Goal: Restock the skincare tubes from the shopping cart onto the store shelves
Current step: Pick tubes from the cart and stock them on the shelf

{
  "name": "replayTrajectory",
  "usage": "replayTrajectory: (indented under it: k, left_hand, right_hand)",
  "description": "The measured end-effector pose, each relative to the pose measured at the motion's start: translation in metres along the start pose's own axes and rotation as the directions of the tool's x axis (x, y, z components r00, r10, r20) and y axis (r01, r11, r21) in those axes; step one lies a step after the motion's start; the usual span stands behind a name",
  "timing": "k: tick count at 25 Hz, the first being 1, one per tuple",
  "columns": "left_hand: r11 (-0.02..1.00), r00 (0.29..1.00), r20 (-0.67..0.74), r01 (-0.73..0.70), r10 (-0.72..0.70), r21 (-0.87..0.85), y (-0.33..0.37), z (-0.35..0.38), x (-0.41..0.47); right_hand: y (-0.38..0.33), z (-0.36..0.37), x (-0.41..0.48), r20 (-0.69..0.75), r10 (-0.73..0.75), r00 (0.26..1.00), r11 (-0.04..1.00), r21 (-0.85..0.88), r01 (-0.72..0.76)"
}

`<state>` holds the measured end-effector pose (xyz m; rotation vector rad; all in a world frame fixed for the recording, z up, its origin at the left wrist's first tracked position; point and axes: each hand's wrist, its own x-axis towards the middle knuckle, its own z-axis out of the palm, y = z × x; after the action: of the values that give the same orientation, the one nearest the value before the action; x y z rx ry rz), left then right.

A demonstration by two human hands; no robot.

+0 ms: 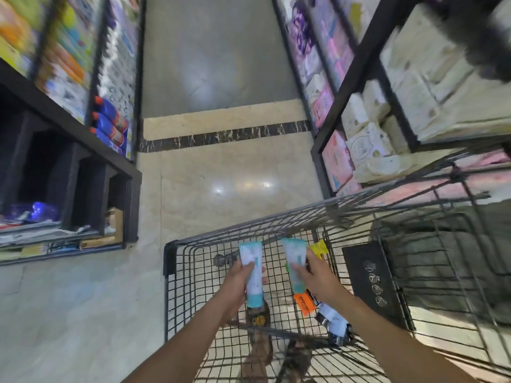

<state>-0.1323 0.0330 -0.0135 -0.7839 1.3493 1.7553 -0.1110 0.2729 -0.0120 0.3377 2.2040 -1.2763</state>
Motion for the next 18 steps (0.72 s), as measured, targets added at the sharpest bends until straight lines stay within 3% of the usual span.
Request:
replayTrajectory:
  k: [6, 11, 18]
  left_hand:
    - [0.993, 0.992, 0.037, -0.119, 0.119, -0.010, 0.019, 0.019, -0.076]
    - [0.957, 0.958, 0.047, -0.276, 0.281, -0.089, 0.008, 0.039, -0.145]
    - [0.776, 0.779, -0.023, -0.627, 0.627, -0.071, -0.002, 0.071, -0.251]
  right_hand:
    - [-0.072, -0.025, -0.071, -0.098, 0.007, 0.995, 0.939, 0.342, 0.027]
    - [-0.097, -0.034, -0.134, -0.143, -0.095, 0.985, 0.880, 0.451, 0.150]
    - [-0.152, -0.032, -0.219, -0.191, -0.298, 0.935, 0.755, 0.553, 0.353]
